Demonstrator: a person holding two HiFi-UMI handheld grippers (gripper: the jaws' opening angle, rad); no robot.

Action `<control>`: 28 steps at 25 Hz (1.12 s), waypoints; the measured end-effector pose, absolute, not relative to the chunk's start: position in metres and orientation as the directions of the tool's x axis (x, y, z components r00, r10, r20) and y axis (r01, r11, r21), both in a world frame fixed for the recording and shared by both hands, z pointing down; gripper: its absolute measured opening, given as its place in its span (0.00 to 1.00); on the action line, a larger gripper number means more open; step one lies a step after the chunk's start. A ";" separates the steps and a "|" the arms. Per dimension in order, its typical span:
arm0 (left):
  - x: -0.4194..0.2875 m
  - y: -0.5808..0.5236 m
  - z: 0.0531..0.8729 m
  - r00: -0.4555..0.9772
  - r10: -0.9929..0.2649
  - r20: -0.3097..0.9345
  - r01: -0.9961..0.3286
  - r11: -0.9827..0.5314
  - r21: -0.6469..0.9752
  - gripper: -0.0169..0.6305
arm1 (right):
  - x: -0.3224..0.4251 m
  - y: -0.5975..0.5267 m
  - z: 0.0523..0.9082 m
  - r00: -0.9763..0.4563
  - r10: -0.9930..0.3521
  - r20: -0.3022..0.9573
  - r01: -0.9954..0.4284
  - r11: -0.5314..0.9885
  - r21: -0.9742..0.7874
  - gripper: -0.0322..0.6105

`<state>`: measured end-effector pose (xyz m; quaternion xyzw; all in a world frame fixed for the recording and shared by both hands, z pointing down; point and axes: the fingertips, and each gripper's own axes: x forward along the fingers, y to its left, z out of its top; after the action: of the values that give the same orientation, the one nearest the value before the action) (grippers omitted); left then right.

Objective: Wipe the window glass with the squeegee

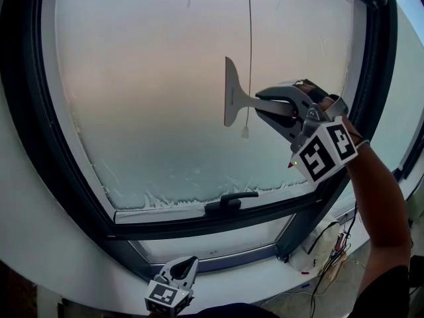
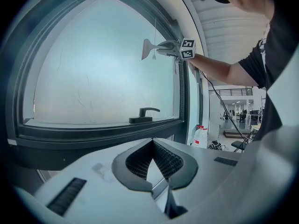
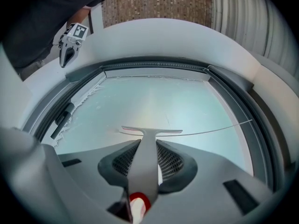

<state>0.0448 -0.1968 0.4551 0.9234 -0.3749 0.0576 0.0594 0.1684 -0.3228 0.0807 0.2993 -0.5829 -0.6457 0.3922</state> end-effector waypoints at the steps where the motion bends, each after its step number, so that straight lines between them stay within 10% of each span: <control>1: 0.045 -0.197 0.455 0.712 -0.686 0.150 -0.700 -0.711 0.069 0.03 | 0.168 -0.323 0.081 -0.513 -0.855 0.074 0.159 -0.010 0.987 0.19; 28: -0.038 -0.199 0.410 0.654 -0.752 0.080 -0.756 -0.655 0.015 0.03 | -0.060 -0.275 0.054 -0.753 -0.658 0.024 0.108 -0.086 0.990 0.19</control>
<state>-0.0375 -0.1994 0.4103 0.9090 -0.4147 0.0334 0.0235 -0.0600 -0.2746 0.0543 0.2223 -0.6187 -0.7026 0.2723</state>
